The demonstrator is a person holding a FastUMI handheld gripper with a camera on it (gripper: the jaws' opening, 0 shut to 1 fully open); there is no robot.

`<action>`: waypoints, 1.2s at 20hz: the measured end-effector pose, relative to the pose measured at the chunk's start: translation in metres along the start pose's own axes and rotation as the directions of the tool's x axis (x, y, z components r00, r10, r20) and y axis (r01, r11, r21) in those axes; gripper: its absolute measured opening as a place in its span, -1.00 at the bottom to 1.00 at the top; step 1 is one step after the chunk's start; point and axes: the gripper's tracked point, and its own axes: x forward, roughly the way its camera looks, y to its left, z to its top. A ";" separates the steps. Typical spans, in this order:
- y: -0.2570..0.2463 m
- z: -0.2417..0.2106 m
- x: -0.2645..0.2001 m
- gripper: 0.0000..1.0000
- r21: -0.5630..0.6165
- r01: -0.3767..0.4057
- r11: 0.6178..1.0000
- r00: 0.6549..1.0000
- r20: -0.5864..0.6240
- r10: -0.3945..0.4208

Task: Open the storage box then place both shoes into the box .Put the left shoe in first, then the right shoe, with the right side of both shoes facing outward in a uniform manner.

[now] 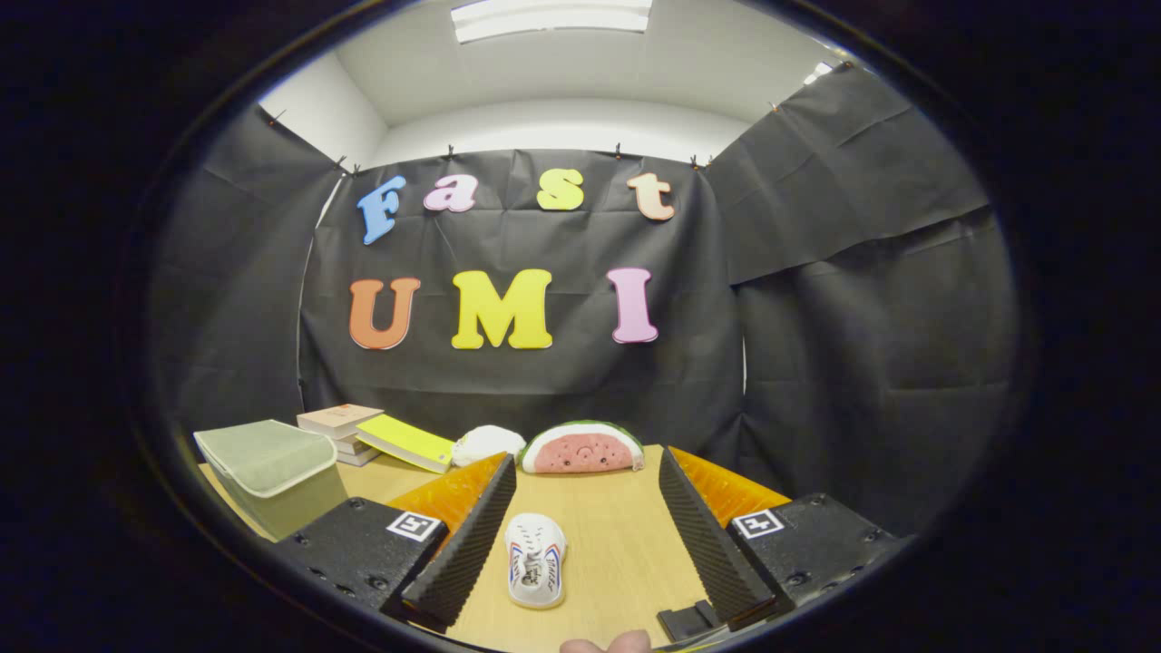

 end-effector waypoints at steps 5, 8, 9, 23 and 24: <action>0.015 0.003 0.000 1.00 -0.027 -0.028 0.999 1.000 -0.008 0.028; 0.026 0.004 0.001 1.00 -0.042 -0.044 0.998 0.999 -0.011 0.043; 0.031 0.006 0.000 1.00 -0.042 -0.052 0.998 0.999 -0.010 0.051; 0.190 -0.006 -0.010 1.00 0.166 -0.555 0.815 0.816 -0.082 0.573; 0.208 -0.011 -0.010 1.00 0.201 -0.596 0.778 0.777 -0.100 0.621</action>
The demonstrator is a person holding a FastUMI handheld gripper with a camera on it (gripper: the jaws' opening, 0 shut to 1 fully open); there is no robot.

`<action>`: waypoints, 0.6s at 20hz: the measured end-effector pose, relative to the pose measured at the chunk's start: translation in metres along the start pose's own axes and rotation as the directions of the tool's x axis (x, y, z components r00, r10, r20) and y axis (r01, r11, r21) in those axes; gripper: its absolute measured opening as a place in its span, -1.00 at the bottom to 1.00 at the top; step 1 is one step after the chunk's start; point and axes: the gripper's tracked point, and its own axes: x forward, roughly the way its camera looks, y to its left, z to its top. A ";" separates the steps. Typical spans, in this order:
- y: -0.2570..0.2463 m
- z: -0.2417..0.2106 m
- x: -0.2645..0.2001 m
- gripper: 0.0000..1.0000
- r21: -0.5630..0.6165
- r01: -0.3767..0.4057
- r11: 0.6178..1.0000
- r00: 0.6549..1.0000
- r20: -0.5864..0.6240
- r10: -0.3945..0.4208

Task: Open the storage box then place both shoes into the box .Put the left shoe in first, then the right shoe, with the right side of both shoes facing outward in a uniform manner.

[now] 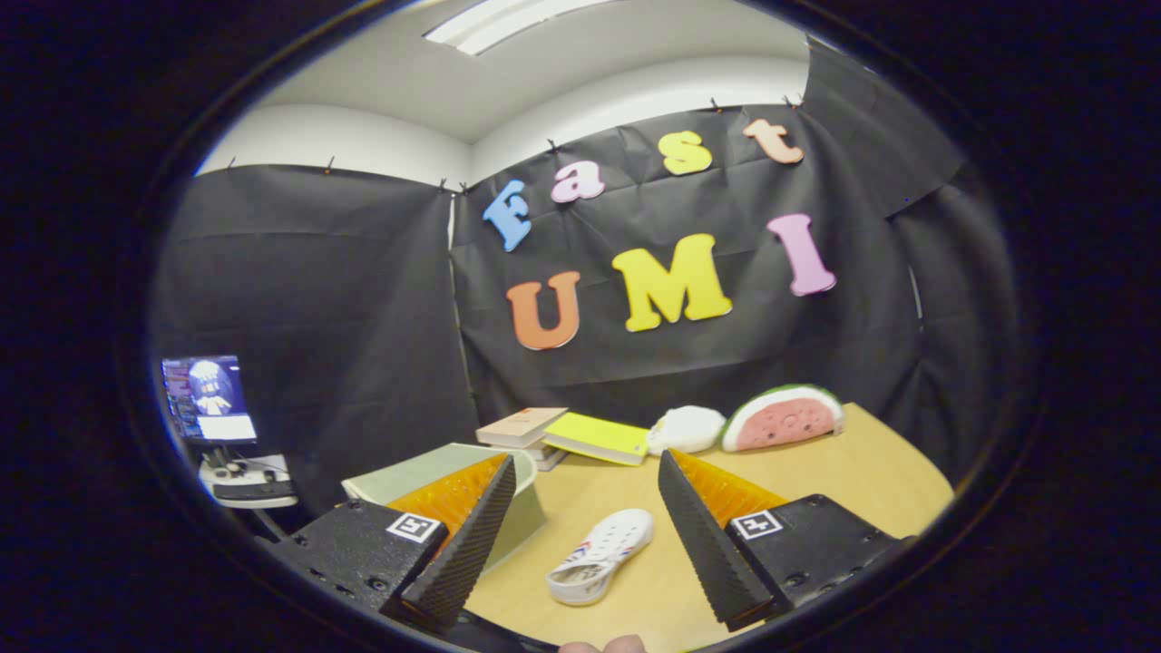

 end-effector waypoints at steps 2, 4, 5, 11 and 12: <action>0.022 -0.018 0.022 1.00 0.061 -0.095 0.994 0.993 -0.067 0.099; 0.042 -0.039 0.044 1.00 0.118 -0.172 0.978 0.972 -0.138 0.188; 0.052 -0.050 0.053 1.00 0.158 -0.213 0.964 0.956 -0.169 0.239; 0.084 -0.092 0.095 1.00 0.447 -0.280 0.850 0.863 -0.271 0.427; 0.085 -0.096 0.101 1.00 0.492 -0.276 0.825 0.851 -0.273 0.448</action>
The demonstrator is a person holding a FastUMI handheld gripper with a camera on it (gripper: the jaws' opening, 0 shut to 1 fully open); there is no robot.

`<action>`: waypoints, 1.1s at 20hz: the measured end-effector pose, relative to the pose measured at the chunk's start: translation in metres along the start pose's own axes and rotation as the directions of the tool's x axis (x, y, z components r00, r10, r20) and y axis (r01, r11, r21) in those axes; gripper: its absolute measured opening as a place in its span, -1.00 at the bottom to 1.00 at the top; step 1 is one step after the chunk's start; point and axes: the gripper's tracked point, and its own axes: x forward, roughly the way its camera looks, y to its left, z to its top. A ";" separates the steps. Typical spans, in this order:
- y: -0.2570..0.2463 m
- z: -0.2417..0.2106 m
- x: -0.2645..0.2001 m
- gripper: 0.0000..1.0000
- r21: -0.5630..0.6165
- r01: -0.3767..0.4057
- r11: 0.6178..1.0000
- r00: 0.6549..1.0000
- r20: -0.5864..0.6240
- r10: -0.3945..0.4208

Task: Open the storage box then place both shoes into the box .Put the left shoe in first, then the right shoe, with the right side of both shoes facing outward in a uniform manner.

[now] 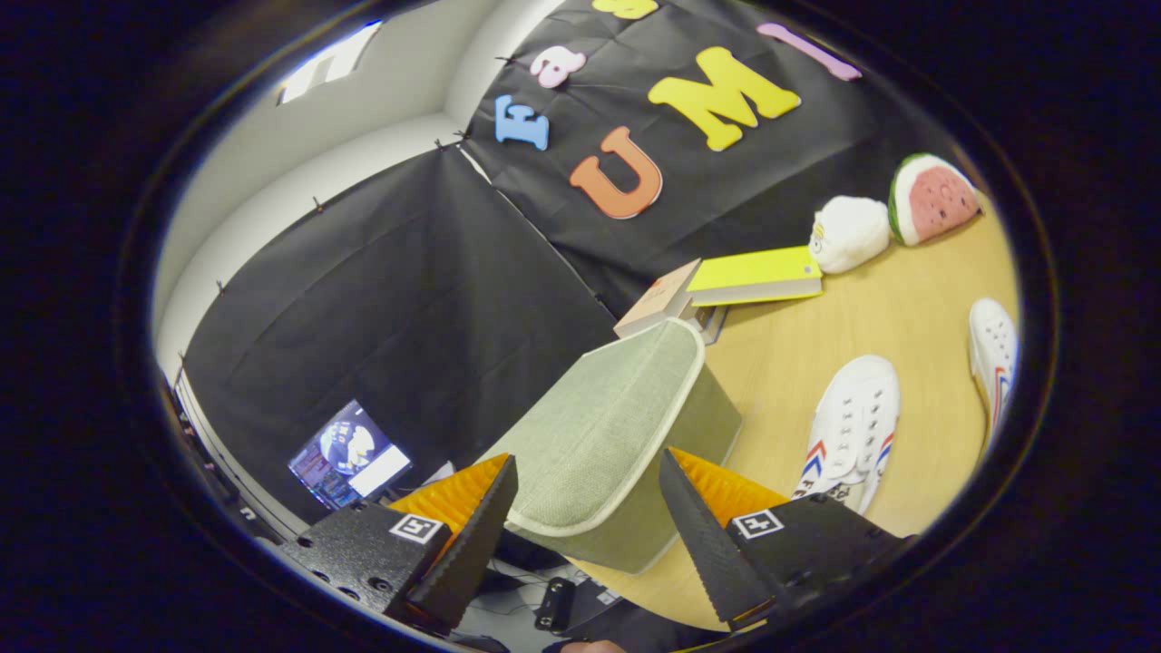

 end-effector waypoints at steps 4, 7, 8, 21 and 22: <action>-0.006 0.000 0.024 0.99 0.175 -0.076 0.982 0.996 -0.032 0.082; -0.013 -0.003 0.036 0.98 0.264 -0.102 0.959 0.992 -0.047 0.118; -0.013 -0.004 0.041 0.97 0.292 -0.114 0.950 0.989 -0.055 0.136; 0.013 0.021 0.022 -0.75 0.251 -0.119 0.961 0.986 -0.080 0.143; 0.018 0.026 0.021 -0.78 0.231 -0.106 0.967 0.989 -0.080 0.127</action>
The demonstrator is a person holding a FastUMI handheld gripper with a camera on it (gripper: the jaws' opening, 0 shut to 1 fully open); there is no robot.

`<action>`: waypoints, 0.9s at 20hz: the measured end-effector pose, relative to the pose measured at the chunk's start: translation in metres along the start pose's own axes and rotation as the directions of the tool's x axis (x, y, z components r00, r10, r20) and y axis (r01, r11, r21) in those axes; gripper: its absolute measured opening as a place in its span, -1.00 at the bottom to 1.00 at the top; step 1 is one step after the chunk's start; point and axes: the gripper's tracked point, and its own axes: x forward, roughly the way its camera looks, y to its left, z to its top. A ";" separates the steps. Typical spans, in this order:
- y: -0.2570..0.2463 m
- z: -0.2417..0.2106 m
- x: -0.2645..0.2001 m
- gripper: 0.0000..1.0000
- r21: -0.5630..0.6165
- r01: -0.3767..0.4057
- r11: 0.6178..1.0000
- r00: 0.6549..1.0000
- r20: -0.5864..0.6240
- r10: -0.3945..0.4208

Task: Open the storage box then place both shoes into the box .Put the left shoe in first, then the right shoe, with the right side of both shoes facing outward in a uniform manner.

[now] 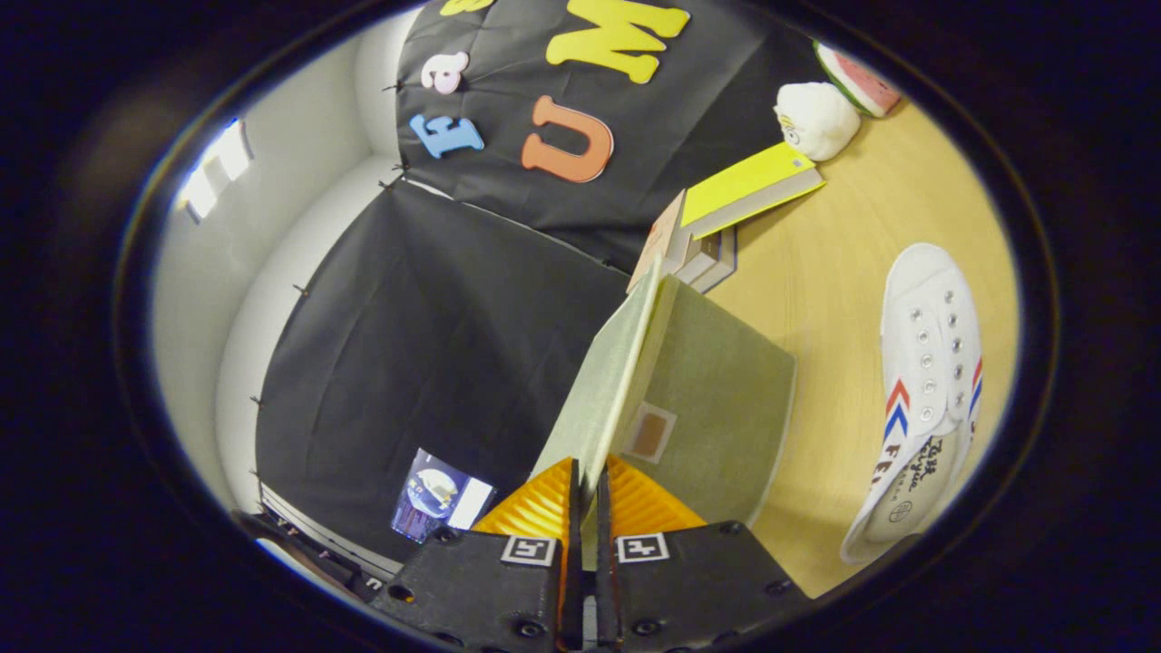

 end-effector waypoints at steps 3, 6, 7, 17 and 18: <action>0.036 0.013 -0.002 -0.89 -0.055 -0.016 0.998 0.999 0.029 0.018; 0.076 0.022 0.003 -0.89 -0.123 -0.014 0.992 0.999 0.043 0.019; 0.087 0.026 0.009 -0.89 -0.143 0.002 0.990 0.999 0.038 0.004; 0.195 0.032 0.099 -0.79 -0.293 0.078 0.953 0.997 0.012 -0.078; 0.203 0.029 0.110 -0.78 -0.311 0.087 0.946 0.996 0.007 -0.089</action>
